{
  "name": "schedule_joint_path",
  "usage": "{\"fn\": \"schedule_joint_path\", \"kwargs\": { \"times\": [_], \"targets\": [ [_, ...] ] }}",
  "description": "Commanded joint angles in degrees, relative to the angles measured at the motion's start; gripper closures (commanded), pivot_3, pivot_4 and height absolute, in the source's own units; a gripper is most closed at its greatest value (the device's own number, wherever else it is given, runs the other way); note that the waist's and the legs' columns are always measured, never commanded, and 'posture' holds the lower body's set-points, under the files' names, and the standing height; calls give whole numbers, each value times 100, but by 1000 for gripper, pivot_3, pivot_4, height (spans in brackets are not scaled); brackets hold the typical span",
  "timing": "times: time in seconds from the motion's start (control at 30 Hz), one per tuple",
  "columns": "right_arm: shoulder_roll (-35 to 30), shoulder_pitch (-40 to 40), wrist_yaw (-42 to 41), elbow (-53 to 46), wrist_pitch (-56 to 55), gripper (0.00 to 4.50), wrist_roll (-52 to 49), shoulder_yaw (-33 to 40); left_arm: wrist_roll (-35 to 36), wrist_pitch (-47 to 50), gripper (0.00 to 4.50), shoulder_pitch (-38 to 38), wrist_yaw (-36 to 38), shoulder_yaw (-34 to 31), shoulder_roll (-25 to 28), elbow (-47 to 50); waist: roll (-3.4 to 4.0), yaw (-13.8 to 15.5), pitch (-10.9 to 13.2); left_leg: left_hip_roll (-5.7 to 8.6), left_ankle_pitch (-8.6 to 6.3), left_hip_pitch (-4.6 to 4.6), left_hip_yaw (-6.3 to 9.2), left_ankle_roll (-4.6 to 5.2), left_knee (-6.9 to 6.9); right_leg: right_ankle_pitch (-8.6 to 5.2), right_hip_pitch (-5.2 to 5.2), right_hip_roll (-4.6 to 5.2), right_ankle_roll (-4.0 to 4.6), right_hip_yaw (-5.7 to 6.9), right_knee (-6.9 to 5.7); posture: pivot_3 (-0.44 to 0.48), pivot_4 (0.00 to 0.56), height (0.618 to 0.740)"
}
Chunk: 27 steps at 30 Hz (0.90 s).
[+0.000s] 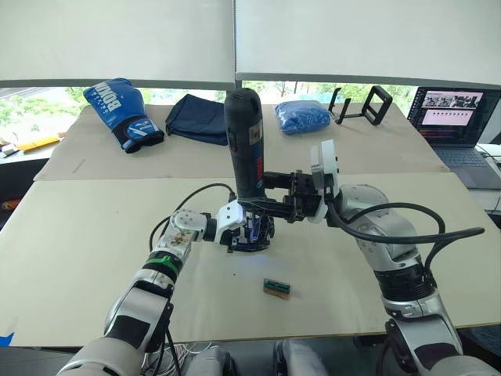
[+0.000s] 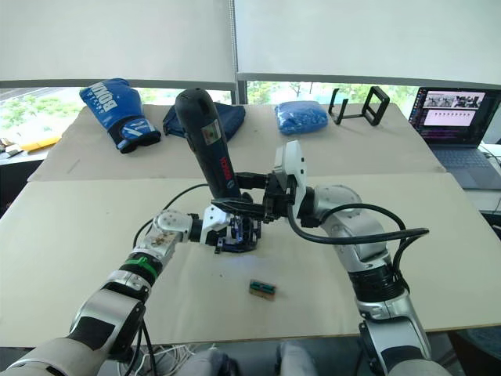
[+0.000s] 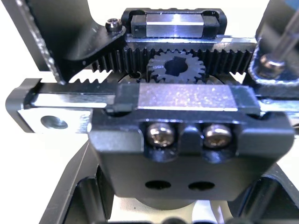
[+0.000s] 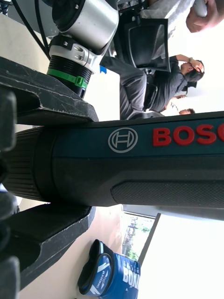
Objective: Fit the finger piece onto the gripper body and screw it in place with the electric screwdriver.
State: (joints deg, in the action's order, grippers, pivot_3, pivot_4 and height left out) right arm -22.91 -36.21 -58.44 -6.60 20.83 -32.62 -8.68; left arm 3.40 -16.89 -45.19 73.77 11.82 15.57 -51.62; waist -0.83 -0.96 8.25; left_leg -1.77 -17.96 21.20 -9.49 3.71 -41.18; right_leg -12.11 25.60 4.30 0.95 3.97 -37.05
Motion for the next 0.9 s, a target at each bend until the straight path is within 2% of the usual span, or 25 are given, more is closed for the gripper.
{"fn": "schedule_joint_path", "kwargs": {
  "times": [0.03, 0.53, 0.73, 0.9],
  "targets": [
    [-236, 288, 10, 568, 195, 2603, 590, -335, 37, -134, 2115, -193, 10, -135, 129, 126, 0, -3, 0, -1, 0, -5, 0, 0, 3, 0, -5, 1, 0, 0, 2, 0, 150, 740],
    [-433, 131, 72, 635, 102, 2603, 624, -167, 24, -149, 2115, -250, 14, -146, 135, 44, -1, -6, -2, -5, -1, -14, 4, 0, 10, 0, -15, 7, 1, -1, 5, 0, 150, 740],
    [-499, -792, 608, -341, 755, 2603, -293, 723, -70, -222, 2115, -144, 27, -58, 110, -129, -3, -1, -1, -7, -1, -2, 5, 1, 9, 4, 0, 14, 7, 1, 4, 0, 150, 740],
    [-326, -1399, 1108, -1316, 1329, 2603, -1422, 1248, -183, -307, 2115, -126, 57, 24, 68, -389, -2, 5, 1, -5, 1, 93, 3, 0, -10, 9, 89, 11, 11, 8, -8, 0, 150, 740]
  ]
}}
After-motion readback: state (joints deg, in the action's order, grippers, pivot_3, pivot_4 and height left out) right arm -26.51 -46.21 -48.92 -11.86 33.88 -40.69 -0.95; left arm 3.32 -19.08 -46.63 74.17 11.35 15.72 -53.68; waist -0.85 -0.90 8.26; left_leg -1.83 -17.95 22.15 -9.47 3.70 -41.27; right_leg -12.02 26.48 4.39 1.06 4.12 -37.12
